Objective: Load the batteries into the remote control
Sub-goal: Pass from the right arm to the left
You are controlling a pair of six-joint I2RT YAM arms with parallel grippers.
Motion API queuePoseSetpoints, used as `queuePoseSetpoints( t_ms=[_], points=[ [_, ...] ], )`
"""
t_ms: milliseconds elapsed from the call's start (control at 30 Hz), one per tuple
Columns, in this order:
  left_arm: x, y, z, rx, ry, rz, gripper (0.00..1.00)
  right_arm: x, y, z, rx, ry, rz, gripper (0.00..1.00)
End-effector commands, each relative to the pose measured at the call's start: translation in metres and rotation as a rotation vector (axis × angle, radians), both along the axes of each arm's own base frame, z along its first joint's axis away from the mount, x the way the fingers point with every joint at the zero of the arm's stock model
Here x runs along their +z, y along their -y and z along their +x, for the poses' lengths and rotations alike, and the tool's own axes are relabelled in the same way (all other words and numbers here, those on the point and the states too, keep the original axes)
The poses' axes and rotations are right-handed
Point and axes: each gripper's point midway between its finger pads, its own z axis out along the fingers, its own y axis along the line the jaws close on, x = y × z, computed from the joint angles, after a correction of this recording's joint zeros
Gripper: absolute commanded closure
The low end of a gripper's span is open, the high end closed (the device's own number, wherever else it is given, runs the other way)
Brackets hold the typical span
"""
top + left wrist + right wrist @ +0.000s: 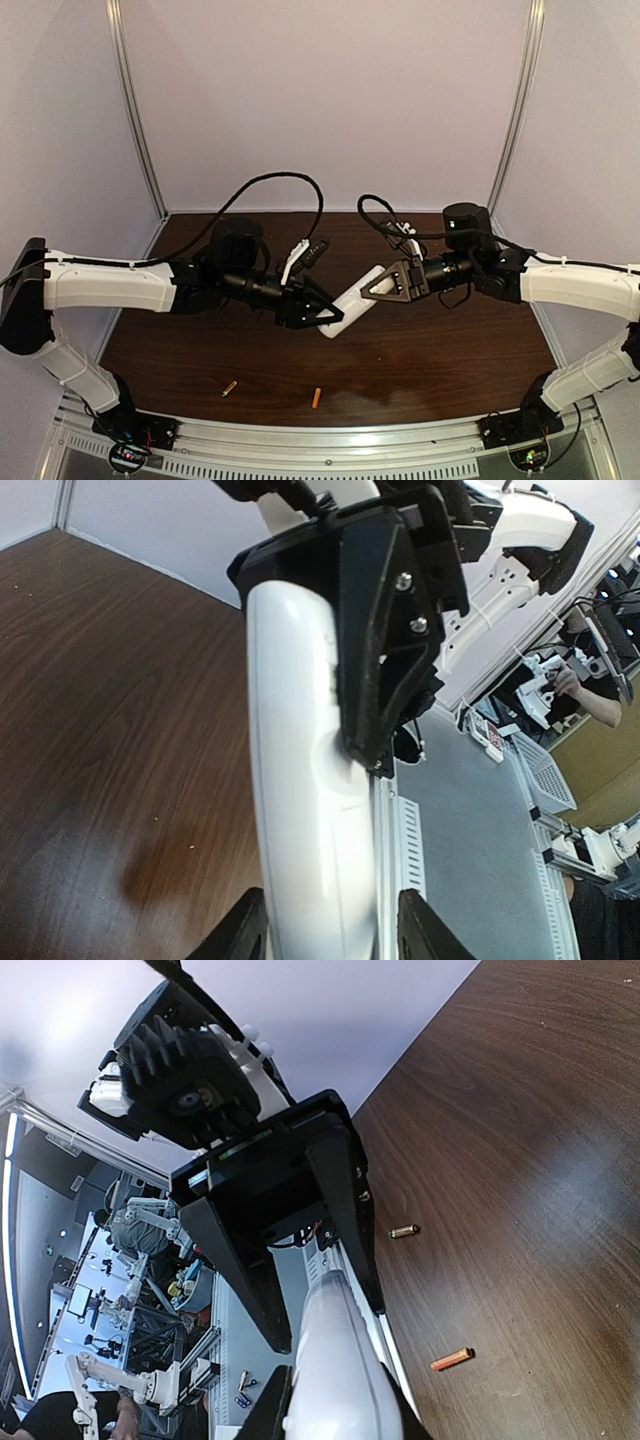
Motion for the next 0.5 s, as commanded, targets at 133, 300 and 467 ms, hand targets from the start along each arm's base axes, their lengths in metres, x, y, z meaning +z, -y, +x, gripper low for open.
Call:
queuePoseSetpoints(
  t_ms=[133, 300, 467],
  points=[
    [0.02, 0.008, -0.0134, -0.095, -0.02, -0.098, 0.67, 0.017, -0.0061, -0.0067, 0.069, 0.055, 0.024, 1.0],
    [0.0154, 0.012, -0.0165, -0.108, -0.038, -0.082, 0.65, 0.0203, -0.0082, -0.0074, 0.082, 0.06, 0.028, 1.0],
    [0.0143, 0.0157, -0.0206, -0.136, -0.052, -0.08, 0.65, 0.0216, -0.0097, -0.009, 0.095, 0.068, 0.026, 1.0]
  ],
)
